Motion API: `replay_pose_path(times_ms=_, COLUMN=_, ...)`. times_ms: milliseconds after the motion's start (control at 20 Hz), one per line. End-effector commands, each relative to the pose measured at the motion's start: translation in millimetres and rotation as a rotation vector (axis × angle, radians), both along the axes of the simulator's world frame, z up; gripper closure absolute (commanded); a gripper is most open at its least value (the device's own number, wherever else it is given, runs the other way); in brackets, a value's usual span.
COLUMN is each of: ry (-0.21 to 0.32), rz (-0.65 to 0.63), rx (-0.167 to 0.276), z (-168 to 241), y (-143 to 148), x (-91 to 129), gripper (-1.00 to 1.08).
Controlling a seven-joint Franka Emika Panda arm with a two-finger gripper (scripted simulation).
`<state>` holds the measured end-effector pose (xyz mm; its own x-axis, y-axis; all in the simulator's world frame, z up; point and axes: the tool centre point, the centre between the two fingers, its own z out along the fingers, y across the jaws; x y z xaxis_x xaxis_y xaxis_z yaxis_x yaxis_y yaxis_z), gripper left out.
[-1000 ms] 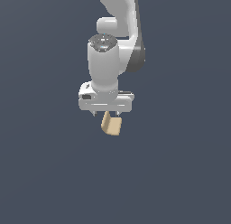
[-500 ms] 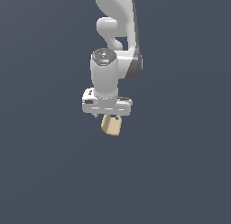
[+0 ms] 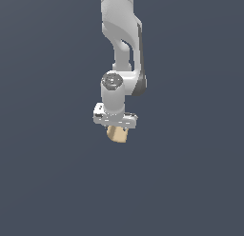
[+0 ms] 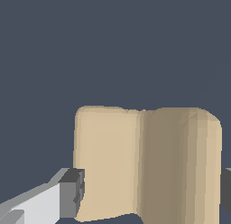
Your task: Pick up the object and move it to a goal position.
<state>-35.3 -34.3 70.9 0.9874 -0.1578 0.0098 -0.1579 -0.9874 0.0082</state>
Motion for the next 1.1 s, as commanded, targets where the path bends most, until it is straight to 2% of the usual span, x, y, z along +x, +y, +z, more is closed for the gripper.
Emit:
replay_pose_path(times_ms=0, ry=0.003, rz=-0.018, rx=0.003, z=-16.2, y=1.4, x=-5.5, gripper=-0.92)
replay_pose_path(times_ms=400, ry=0.008, rz=-0.041, rx=0.009, z=-38.0, y=4.1, x=-11.7, gripper=-0.92)
replay_pose_path(times_ms=450, ry=0.008, rz=-0.041, rx=0.009, z=-38.0, y=4.1, x=-11.7, gripper=1.08)
replay_pose_path(times_ms=900, ry=0.008, rz=-0.041, rx=0.009, z=-38.0, y=4.1, x=-11.7, gripper=1.08)
replay_pose_path(times_ms=950, ry=-0.015, rz=-0.036, rx=0.011, z=-24.6, y=7.1, x=-3.9, gripper=1.08)
replay_pose_path(times_ms=1050, ry=-0.015, rz=-0.036, rx=0.011, z=-23.5, y=6.0, x=-3.7, gripper=1.08)
